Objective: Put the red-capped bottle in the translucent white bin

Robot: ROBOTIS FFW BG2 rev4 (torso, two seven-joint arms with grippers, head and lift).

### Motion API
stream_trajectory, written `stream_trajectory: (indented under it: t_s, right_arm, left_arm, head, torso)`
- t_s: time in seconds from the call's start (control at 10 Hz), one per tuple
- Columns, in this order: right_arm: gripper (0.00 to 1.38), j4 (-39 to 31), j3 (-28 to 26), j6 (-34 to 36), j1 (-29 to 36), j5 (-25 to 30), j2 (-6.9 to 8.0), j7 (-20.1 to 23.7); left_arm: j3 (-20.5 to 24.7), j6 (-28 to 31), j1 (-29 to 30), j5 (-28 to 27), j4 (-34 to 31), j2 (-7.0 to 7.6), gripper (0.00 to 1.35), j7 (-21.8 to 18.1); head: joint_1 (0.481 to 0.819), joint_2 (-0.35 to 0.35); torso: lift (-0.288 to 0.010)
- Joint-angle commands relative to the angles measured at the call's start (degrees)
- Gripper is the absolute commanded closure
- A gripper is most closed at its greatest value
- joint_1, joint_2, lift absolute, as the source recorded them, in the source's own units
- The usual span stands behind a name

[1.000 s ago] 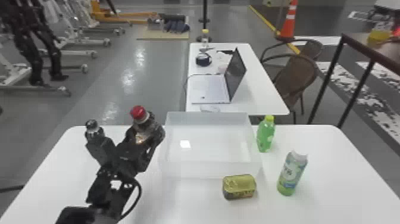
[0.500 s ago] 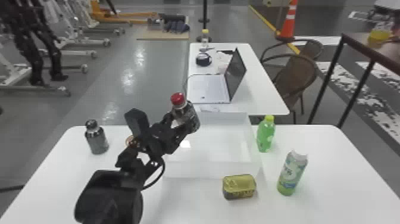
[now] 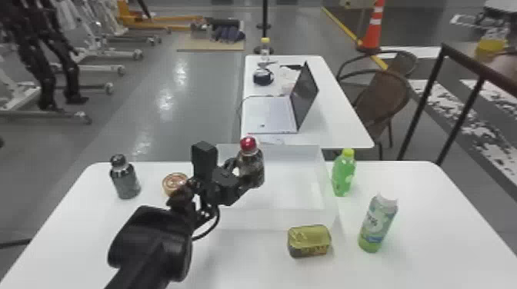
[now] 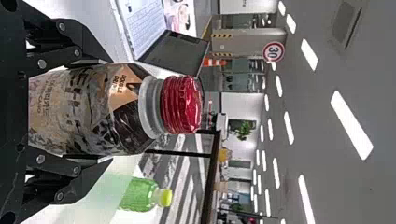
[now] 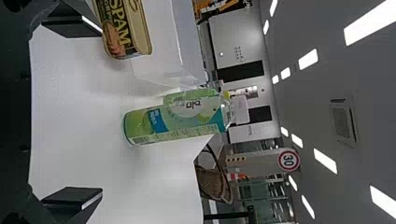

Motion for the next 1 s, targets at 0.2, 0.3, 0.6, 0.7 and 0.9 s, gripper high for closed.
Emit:
stream_trajectory:
  t_s: [0.2, 0.3, 0.6, 0.7, 0.9]
  right_arm:
    - [0.10, 0.11, 0.00, 0.00, -0.10, -0.08, 0.05, 0.09]
    - [0.10, 0.11, 0.00, 0.00, -0.10, -0.08, 0.05, 0.09]
    - [0.10, -0.15, 0.00, -0.09, 0.07, 0.10, 0.05, 0.09]
    - [0.10, -0.33, 0.00, -0.09, 0.07, 0.10, 0.05, 0.00]
    - [0.10, -0.86, -0.09, -0.09, 0.60, 0.19, 0.05, 0.00]
  left_arm:
    - [3.34, -0.55, 0.42, -4.88, 1.21, -0.80, 0.07, 0.38]
    - [3.78, -1.25, 0.34, -4.79, 1.21, -0.71, 0.12, 0.47]
    - [6.33, -9.16, 5.96, -3.38, -8.55, 1.66, 0.14, 2.75]
    - [8.79, -6.17, 12.73, -3.30, -18.48, 2.71, 0.13, 7.94]
    - [15.74, -3.62, 24.07, -2.33, -31.14, 2.89, 0.14, 10.57]
  head:
    - [0.549, 0.000]
    - [0.549, 0.000]
    - [0.549, 0.000]
    - [0.549, 0.000]
    - [0.549, 0.000]
  torso:
    - [-0.100]
    - [-0.100]
    - [-0.100]
    - [-0.100]
    - [-0.100]
